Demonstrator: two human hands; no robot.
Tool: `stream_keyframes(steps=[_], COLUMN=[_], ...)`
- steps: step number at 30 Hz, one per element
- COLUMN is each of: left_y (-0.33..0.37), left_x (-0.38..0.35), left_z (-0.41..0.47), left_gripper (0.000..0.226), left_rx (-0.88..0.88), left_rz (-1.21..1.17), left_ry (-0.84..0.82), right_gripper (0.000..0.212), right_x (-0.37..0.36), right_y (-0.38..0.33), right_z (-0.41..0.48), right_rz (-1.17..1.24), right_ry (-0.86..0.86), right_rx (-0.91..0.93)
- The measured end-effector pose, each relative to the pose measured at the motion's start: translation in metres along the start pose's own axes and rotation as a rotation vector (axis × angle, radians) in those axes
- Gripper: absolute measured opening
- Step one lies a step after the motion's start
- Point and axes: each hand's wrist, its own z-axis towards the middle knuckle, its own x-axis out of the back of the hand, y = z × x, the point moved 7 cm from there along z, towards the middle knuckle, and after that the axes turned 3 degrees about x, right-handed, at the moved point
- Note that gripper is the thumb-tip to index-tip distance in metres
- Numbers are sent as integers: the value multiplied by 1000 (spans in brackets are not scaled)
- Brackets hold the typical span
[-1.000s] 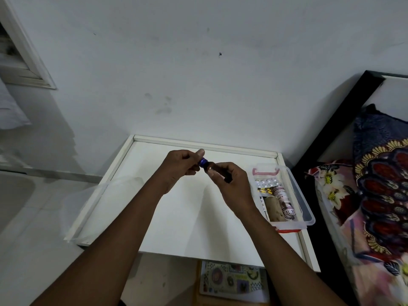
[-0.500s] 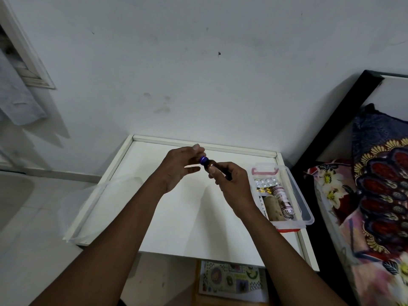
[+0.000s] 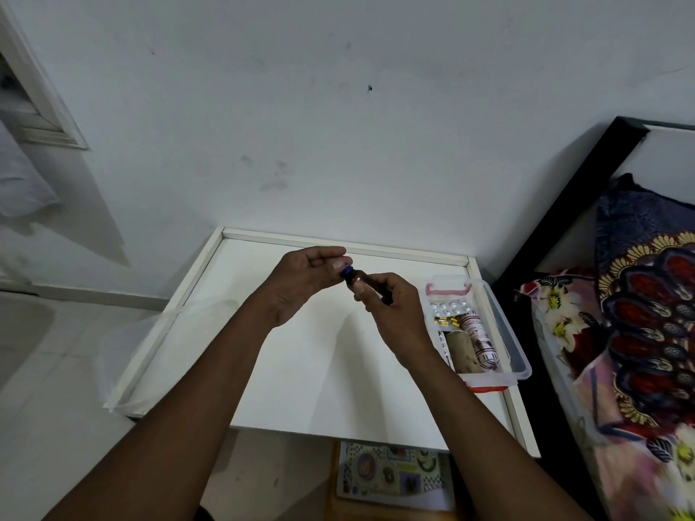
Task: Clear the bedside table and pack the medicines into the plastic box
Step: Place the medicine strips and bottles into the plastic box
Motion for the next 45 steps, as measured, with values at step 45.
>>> stream_keyframes(steps=[45], left_y=[-40], left_x=[-127], left_z=[20], left_gripper=[17], left_rx=[86], left_rz=[755], left_ry=[140], right_gripper=[37], right_x=[166], right_y=[21], right_z=[-39], right_rz=[-635], right_ry=[72], right_rx=[-461])
